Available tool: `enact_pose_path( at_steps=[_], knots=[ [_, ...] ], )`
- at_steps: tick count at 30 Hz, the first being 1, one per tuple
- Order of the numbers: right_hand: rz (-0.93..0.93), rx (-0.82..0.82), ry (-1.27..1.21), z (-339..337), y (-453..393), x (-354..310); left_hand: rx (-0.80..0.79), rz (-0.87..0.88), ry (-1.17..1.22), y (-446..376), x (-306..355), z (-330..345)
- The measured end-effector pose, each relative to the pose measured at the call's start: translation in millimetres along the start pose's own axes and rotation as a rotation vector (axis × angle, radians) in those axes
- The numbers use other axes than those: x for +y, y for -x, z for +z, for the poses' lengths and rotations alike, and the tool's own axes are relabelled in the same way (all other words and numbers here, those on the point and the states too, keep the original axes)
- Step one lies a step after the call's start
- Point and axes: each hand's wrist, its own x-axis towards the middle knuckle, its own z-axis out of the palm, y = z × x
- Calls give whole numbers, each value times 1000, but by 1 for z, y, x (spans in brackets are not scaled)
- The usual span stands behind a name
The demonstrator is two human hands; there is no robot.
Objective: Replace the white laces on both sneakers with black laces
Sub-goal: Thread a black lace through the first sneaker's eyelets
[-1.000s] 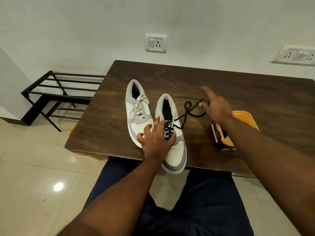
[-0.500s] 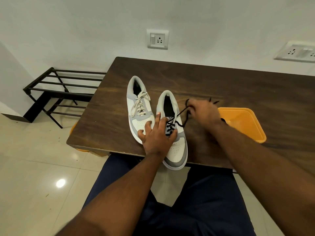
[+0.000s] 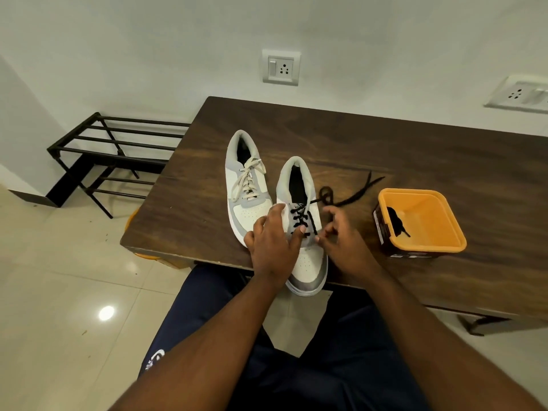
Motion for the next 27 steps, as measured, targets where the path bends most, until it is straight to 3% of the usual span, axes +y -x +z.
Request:
enact_pose_path(
  at_steps=[4, 7, 9, 10, 13, 15, 17, 20, 22, 24, 27],
  knots=[
    [-1, -79, -246, 14, 29, -18, 151, 65, 111, 9, -4, 0],
    [59, 124, -244, 22, 30, -25, 119, -7, 318, 12, -5, -4],
    [150, 278, -113, 19, 22, -24, 66, -32, 344, 13, -2, -7],
    [174, 269, 23, 18, 18, -21, 36, -32, 338, 12, -1, -8],
    [179, 127, 458, 21, 15, -15, -28, -35, 318, 14, -2, -10],
    [173, 40, 568, 25, 15, -21, -45, -50, 322, 13, -4, -11],
    [188, -44, 341, 20, 19, -37, -49, -94, 390, 14, -5, -12],
    [331, -259, -508, 5, 34, -68, -112, -219, 714, 16, -6, -18],
    [289, -320, -875, 0, 40, -82, -235, -249, 974, 17, -4, -22],
    [240, -260, -916, -1, 37, -91, -382, -288, 1065, 17, 1, -26],
    [241, -171, -903, -1, 27, -97, -576, -245, 1018, 18, 7, -29]
  ],
)
